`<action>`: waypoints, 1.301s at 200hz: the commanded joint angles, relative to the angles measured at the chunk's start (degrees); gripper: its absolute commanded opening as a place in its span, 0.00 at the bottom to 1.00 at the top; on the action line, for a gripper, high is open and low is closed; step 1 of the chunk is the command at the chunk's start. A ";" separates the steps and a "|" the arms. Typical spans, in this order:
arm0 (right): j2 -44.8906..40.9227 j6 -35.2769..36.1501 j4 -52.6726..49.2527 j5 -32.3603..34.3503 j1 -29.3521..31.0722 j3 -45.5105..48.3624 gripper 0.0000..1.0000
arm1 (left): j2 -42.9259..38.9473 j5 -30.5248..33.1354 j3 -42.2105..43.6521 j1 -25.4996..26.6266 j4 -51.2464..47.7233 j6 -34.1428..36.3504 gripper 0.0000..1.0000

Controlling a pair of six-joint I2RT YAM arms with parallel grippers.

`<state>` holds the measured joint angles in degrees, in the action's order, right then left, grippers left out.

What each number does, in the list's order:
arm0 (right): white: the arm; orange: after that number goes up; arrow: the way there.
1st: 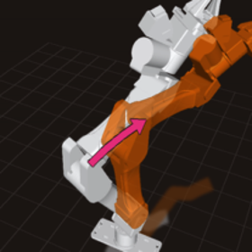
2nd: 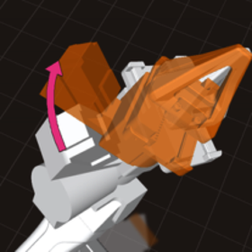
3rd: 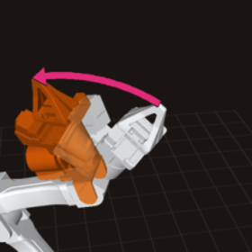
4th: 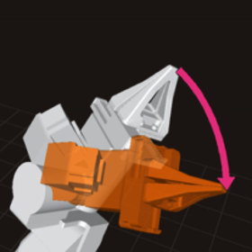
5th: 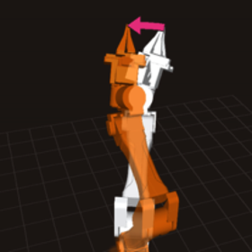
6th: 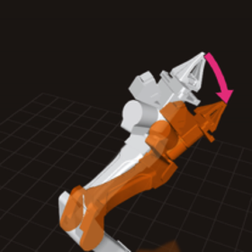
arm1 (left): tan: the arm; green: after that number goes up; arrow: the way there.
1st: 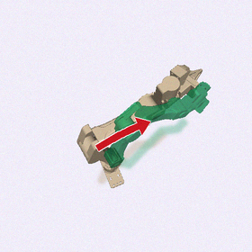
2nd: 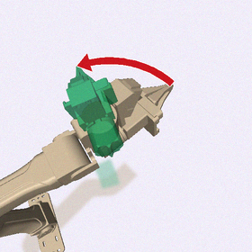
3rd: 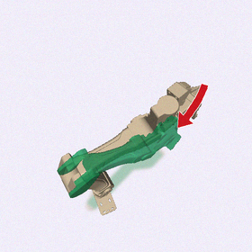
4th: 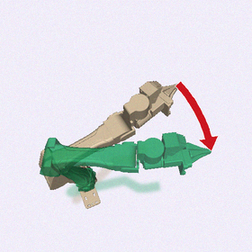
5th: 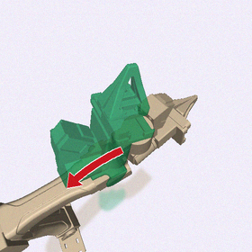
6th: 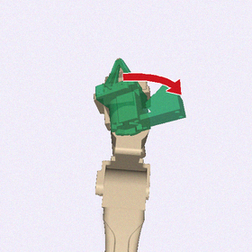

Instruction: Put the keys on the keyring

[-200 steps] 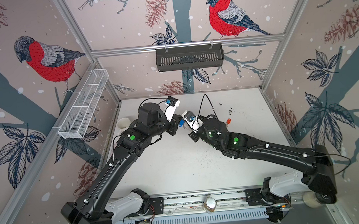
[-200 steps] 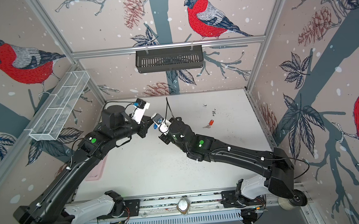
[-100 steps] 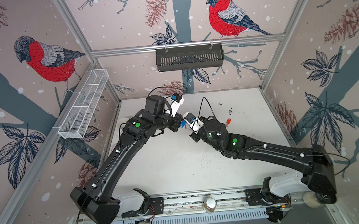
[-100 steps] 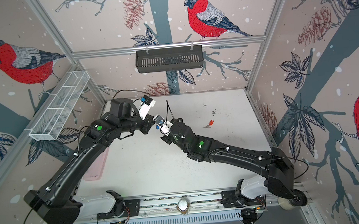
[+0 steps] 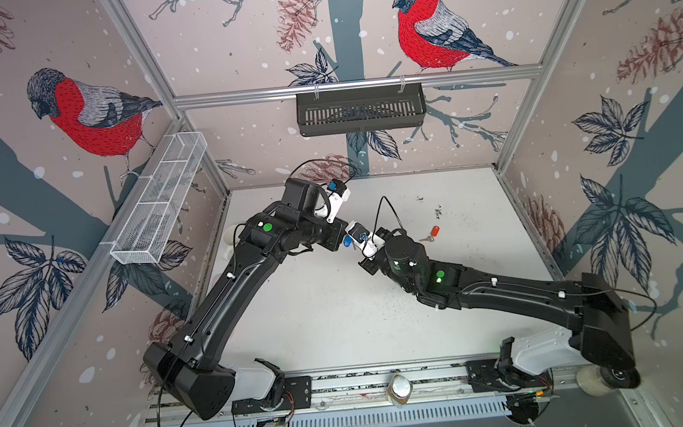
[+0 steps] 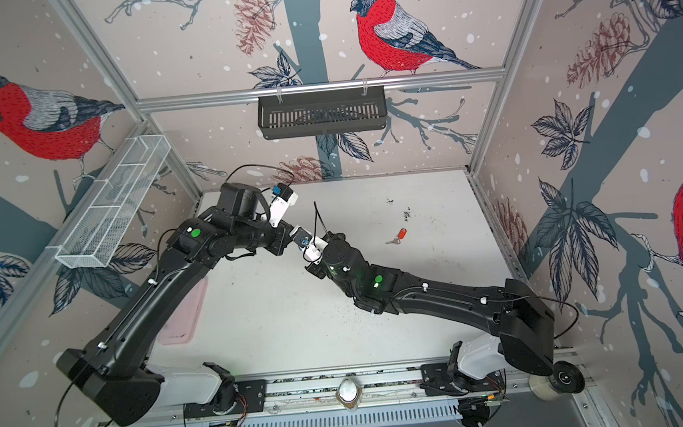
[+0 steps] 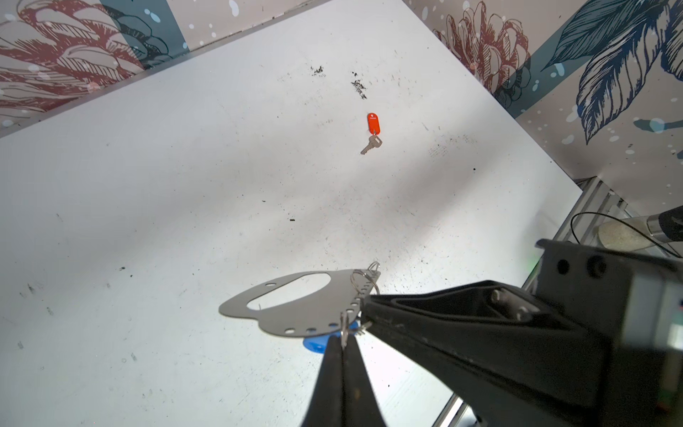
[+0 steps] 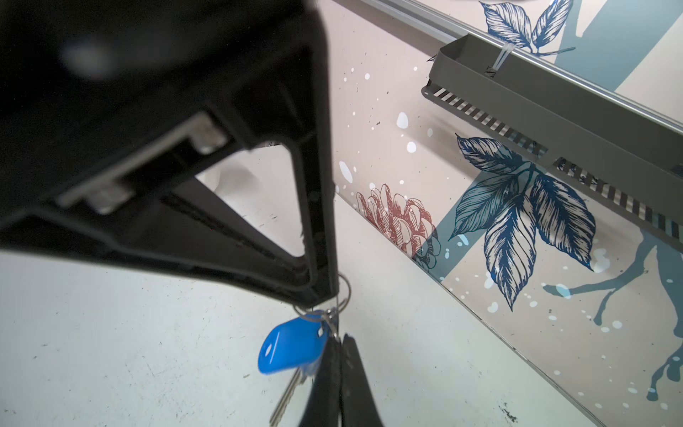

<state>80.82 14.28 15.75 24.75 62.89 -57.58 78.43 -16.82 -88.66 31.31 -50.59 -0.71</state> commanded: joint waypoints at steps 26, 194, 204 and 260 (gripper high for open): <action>-0.32 4.46 1.66 6.24 0.44 1.59 0.00 | -0.11 -2.82 -0.98 -0.04 -4.20 -1.22 0.00; -0.05 12.68 13.92 9.16 1.89 5.11 0.00 | -1.57 -7.68 1.96 0.01 -4.08 -1.57 0.00; 0.03 12.92 14.54 9.26 1.97 5.18 0.00 | -1.62 -8.07 2.00 0.04 -4.01 -1.66 0.00; 0.44 15.10 19.70 10.50 1.99 6.25 0.00 | -1.97 -8.42 2.43 -0.01 -4.08 -1.57 0.00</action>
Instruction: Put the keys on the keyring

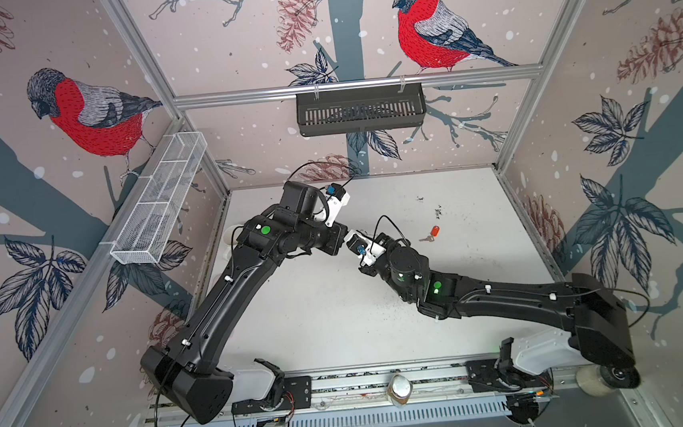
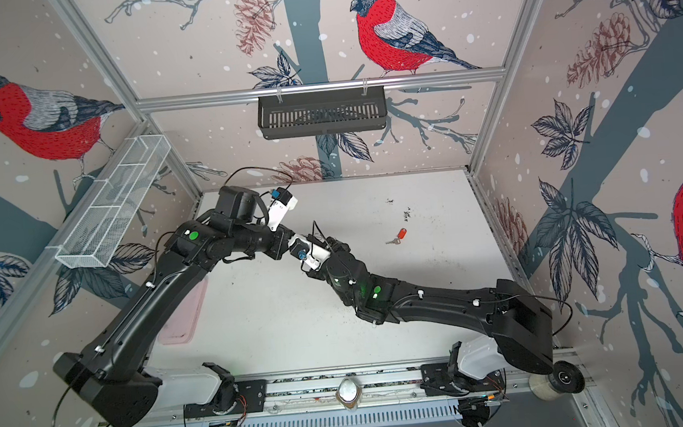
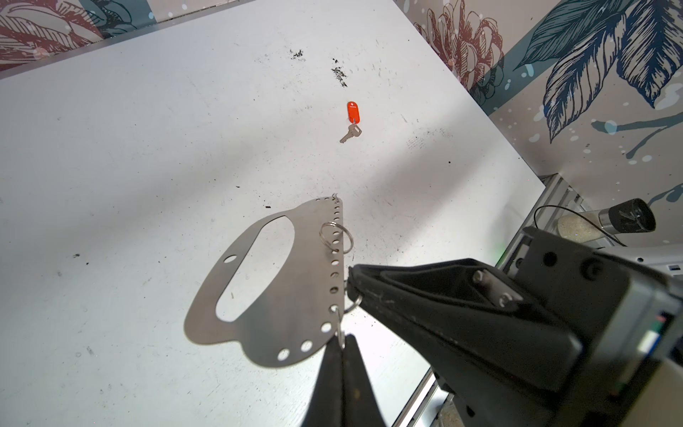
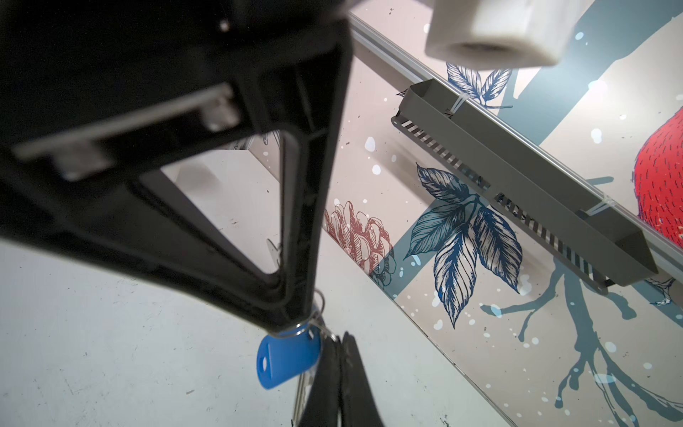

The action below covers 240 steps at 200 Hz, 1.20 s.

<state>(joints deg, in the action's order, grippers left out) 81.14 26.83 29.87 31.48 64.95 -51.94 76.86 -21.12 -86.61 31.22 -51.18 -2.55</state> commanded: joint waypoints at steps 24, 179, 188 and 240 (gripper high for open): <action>0.38 4.11 7.47 3.96 -0.16 0.70 0.00 | -0.57 -4.39 0.56 0.08 -3.42 0.28 0.00; 0.96 -3.79 -0.94 -0.87 -3.82 -4.97 0.00 | -1.71 -3.21 1.37 0.12 -3.31 0.94 0.00; 0.39 -5.02 -2.37 -2.38 -4.10 -4.71 0.00 | -1.93 -2.03 1.22 0.07 -3.02 0.92 0.00; -2.05 -8.50 -8.07 -7.02 -5.30 -3.25 0.00 | -1.36 -2.33 1.34 0.06 -1.85 0.89 0.00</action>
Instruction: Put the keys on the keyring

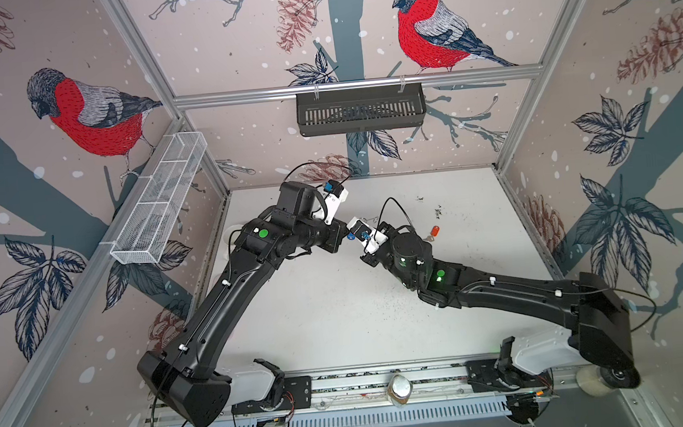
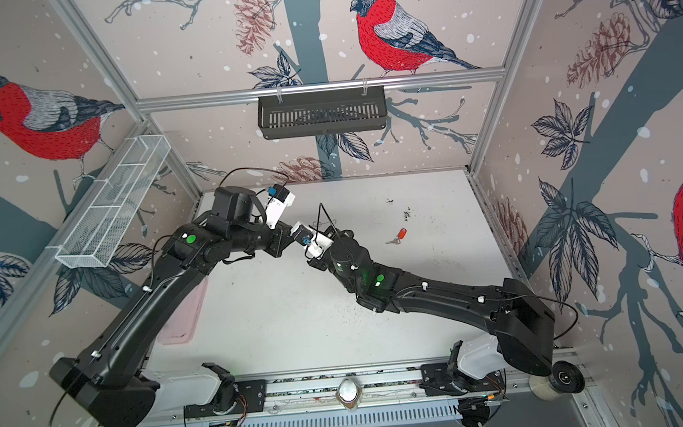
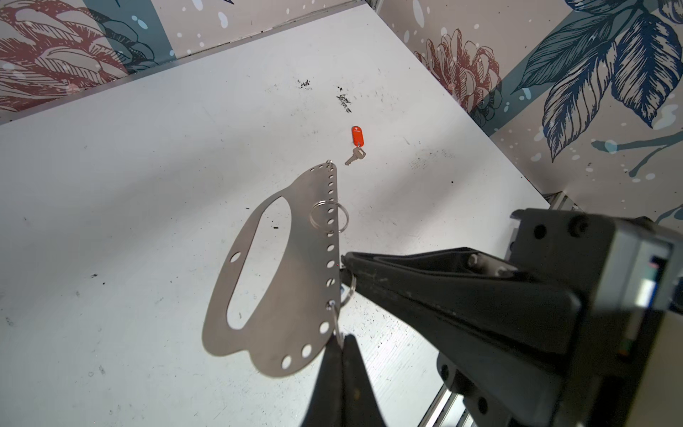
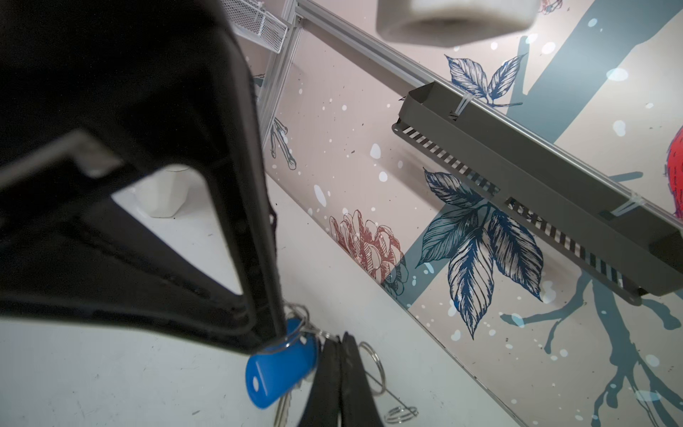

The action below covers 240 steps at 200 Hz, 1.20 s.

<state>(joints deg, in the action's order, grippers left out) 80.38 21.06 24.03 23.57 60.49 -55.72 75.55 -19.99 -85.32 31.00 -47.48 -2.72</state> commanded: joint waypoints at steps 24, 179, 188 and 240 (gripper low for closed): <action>-3.26 -4.64 -4.24 -2.18 -1.07 1.62 0.00 | -0.36 -4.13 0.14 0.24 -3.75 0.74 0.00; -15.09 -10.06 -13.42 -20.26 -5.30 3.76 0.49 | 0.30 -6.93 -1.05 0.28 -4.06 1.66 0.00; -14.99 -10.25 -13.73 -21.67 -5.30 3.53 0.51 | 0.39 -6.82 -1.38 0.27 -4.32 1.70 0.00; -12.26 -11.83 -12.61 -23.26 -5.40 2.79 0.55 | 0.77 -5.56 -1.90 0.24 -5.47 2.56 0.00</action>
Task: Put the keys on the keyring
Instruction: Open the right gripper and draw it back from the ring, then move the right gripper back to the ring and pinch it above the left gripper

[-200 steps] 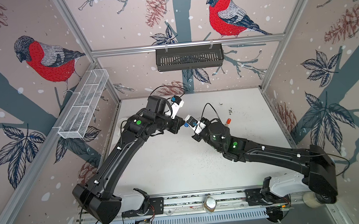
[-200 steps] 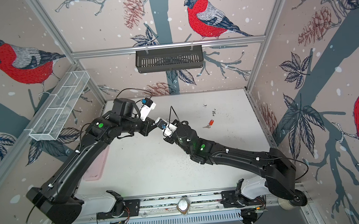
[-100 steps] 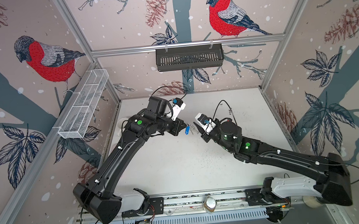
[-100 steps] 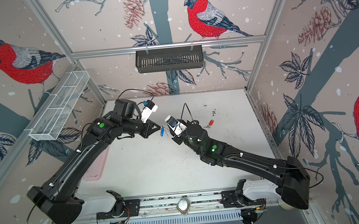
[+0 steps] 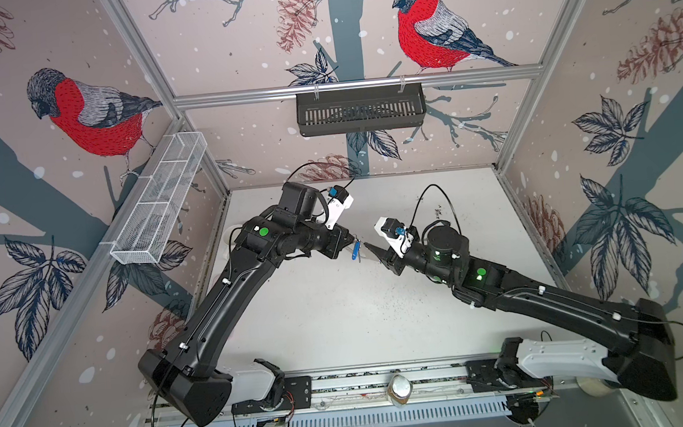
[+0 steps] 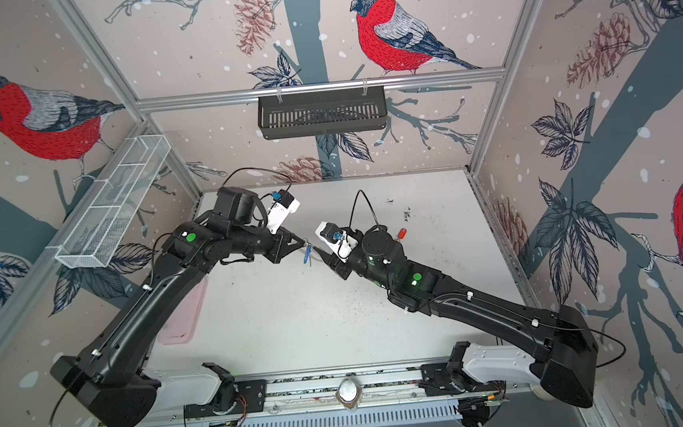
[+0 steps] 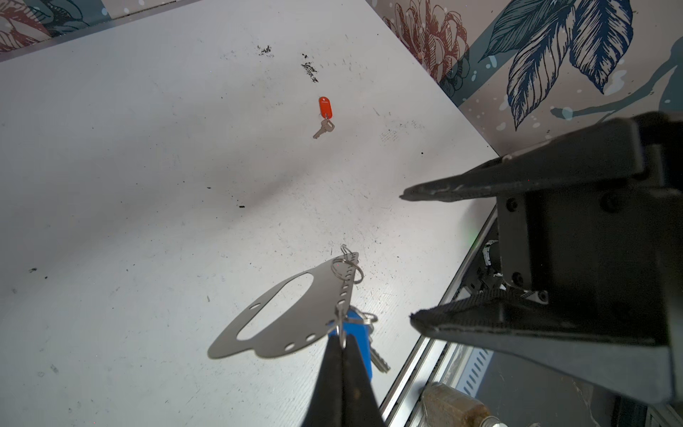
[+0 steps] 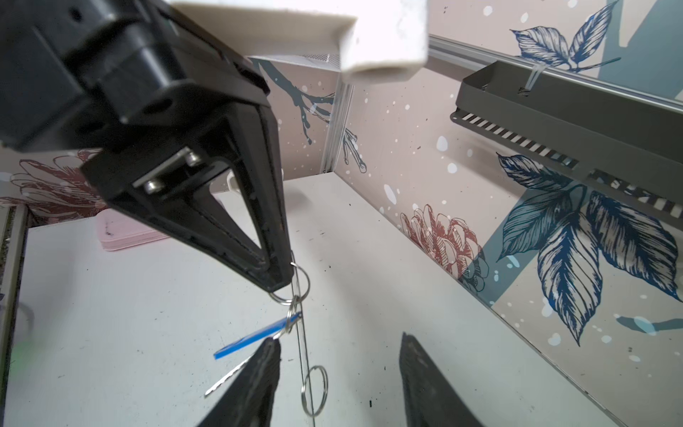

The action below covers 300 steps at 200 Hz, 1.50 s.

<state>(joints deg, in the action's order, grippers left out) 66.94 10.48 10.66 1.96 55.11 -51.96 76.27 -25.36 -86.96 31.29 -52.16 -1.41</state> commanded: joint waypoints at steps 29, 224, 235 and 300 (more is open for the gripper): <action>2.58 -1.23 -0.22 -8.06 -3.04 -2.90 0.46 | -0.28 -1.76 0.47 0.03 -0.67 2.82 0.00; 3.07 7.95 -7.67 -41.98 -17.38 -6.28 0.35 | 5.90 0.43 -7.62 4.12 -4.70 25.75 0.00; 3.25 8.06 -7.58 -42.22 -17.74 -6.47 0.33 | 6.12 1.02 -7.70 5.10 -4.89 25.87 0.00; 3.27 8.77 -9.55 -45.97 -18.55 -6.33 0.27 | 6.56 1.99 -8.51 6.85 -5.39 25.71 0.00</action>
<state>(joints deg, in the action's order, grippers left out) 70.39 18.35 1.63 -41.52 36.56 -58.37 82.91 -23.49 -94.70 37.78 -57.25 23.94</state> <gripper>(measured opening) 0.278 0.050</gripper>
